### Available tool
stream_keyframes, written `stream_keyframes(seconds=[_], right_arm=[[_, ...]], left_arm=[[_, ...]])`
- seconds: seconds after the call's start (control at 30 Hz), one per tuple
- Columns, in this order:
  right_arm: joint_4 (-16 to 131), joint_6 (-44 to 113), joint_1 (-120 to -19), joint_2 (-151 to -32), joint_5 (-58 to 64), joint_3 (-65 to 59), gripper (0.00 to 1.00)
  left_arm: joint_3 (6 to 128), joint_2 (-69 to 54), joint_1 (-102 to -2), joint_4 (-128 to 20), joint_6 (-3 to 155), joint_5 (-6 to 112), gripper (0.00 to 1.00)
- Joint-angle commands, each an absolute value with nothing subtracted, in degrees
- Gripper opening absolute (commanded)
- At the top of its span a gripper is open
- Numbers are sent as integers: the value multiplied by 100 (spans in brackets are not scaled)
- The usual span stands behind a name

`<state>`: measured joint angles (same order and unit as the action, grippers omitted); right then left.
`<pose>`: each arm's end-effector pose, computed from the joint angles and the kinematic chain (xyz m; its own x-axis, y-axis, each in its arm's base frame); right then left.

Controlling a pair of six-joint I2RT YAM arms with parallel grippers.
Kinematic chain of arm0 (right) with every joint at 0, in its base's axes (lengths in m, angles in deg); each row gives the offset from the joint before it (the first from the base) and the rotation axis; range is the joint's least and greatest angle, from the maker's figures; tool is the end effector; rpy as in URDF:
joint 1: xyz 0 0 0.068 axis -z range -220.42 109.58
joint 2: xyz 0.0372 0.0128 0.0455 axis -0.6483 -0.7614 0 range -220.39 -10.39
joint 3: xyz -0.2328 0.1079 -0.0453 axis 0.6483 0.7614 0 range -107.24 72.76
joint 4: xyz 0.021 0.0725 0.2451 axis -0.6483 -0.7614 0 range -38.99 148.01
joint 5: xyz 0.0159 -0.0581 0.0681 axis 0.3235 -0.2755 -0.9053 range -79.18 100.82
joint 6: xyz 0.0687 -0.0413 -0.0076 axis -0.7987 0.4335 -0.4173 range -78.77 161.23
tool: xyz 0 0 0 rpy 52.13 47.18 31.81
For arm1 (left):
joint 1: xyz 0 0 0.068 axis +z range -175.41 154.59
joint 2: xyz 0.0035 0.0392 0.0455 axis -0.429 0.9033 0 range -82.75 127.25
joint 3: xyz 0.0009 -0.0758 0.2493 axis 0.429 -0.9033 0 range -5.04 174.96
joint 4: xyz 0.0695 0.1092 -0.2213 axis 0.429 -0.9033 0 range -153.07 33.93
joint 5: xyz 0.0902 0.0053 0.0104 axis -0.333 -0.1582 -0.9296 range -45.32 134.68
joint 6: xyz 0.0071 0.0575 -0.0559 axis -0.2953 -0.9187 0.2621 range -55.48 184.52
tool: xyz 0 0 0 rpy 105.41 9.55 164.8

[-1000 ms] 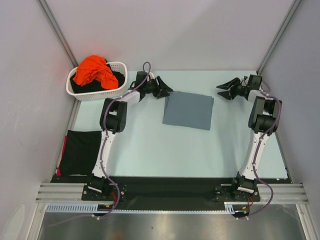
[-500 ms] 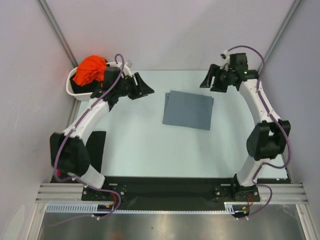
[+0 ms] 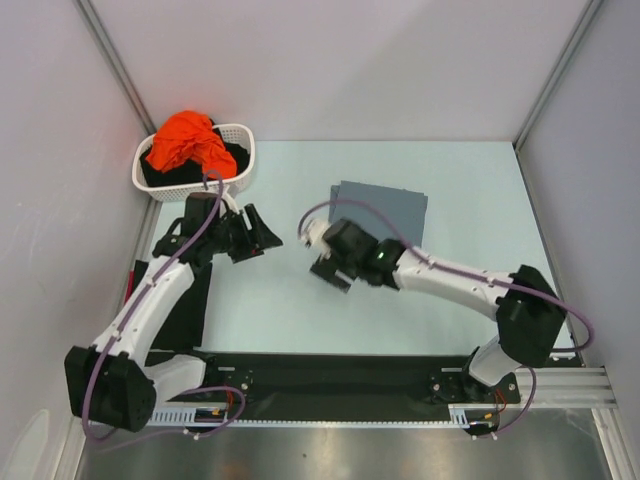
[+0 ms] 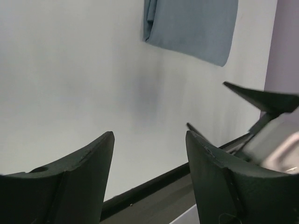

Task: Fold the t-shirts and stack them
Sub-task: Neatly place the folded tshirt to the corner

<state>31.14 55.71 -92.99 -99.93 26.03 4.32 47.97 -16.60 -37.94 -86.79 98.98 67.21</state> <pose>0.2319 0.2730 0.2297 -0.2720 -0.7528 -0.5995 -0.7515 0.5553 -0.3562 0.2529 -0.0836 0.2516 -0.8236 -0.3524 -0.4444 0.0049 0.7791 -0.6269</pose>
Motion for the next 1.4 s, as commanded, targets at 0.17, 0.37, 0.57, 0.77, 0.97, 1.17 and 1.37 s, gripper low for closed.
stream_keyframes(seconds=[0.17,0.37,0.57,0.77,0.97,1.17,1.37], right_arm=[[4622,7559,-10106,-10969,4062,658,91],[5580,8006,-10097,-11454,4167,842,84],[5889,8675,-9869,-11981,3791,843,79],[5854,8860,-9456,-12342,3518,553,73],[5819,8922,-9228,-12684,3105,315,65],[5828,8798,-9122,-12755,2858,140,48],[5344,8763,-9060,-12781,2805,17,24]], left_arm=[[4312,-2816,-3254,-9613,9915,6148,68],[4049,-3106,-2840,-9896,10152,5971,65],[3601,-3317,-2567,-9835,10407,6102,66],[3723,-3317,-2260,-10028,10249,6086,66],[3881,-3081,-2154,-10028,10267,6147,68],[3917,-2852,-2075,-9879,10231,6401,71],[3794,-2457,-2066,-9510,10100,7138,79]])
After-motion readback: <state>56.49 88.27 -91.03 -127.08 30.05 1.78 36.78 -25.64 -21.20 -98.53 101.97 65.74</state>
